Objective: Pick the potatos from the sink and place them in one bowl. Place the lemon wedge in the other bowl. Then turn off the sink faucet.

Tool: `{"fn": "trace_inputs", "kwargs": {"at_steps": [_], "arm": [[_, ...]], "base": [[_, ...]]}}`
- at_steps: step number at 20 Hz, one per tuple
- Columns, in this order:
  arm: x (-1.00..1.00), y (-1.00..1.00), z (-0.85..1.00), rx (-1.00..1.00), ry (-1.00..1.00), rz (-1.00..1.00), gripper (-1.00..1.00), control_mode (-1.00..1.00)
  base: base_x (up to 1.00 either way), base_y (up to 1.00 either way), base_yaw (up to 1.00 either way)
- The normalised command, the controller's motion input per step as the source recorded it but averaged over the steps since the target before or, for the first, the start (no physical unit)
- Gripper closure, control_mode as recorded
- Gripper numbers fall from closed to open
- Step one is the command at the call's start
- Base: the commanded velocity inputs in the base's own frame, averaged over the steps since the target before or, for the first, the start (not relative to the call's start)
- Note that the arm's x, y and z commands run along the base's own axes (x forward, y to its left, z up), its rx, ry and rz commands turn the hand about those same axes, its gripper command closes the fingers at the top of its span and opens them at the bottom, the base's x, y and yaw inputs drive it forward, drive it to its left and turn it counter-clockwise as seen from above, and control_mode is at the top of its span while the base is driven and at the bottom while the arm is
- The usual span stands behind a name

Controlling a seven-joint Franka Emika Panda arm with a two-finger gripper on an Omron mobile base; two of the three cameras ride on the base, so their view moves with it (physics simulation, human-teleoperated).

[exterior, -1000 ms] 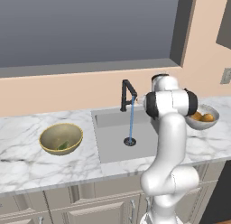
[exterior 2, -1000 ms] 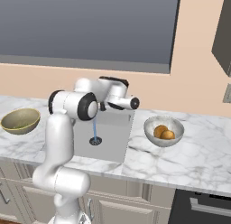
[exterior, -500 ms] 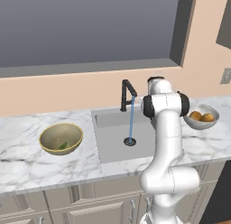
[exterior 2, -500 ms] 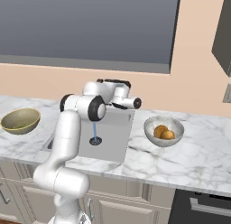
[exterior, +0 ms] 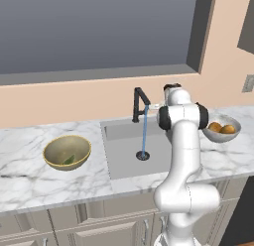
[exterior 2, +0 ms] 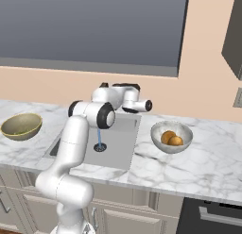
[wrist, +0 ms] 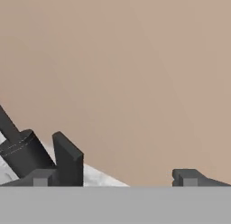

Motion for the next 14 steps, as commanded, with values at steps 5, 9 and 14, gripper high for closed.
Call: {"fn": "trace_inputs", "kwargs": {"at_steps": [5,9,14], "arm": [[0.03,0.95,-0.07,0.00,0.00,0.00,-1.00,-1.00],[0.41,0.77,-0.14,0.03,-0.01,0.10,-1.00,-1.00],[0.98,0.03,-0.23,0.14,-0.05,0.51,-1.00,-1.00]], "base": [[0.00,0.00,0.00],[0.00,0.00,0.00],[0.00,0.00,0.00]]}}
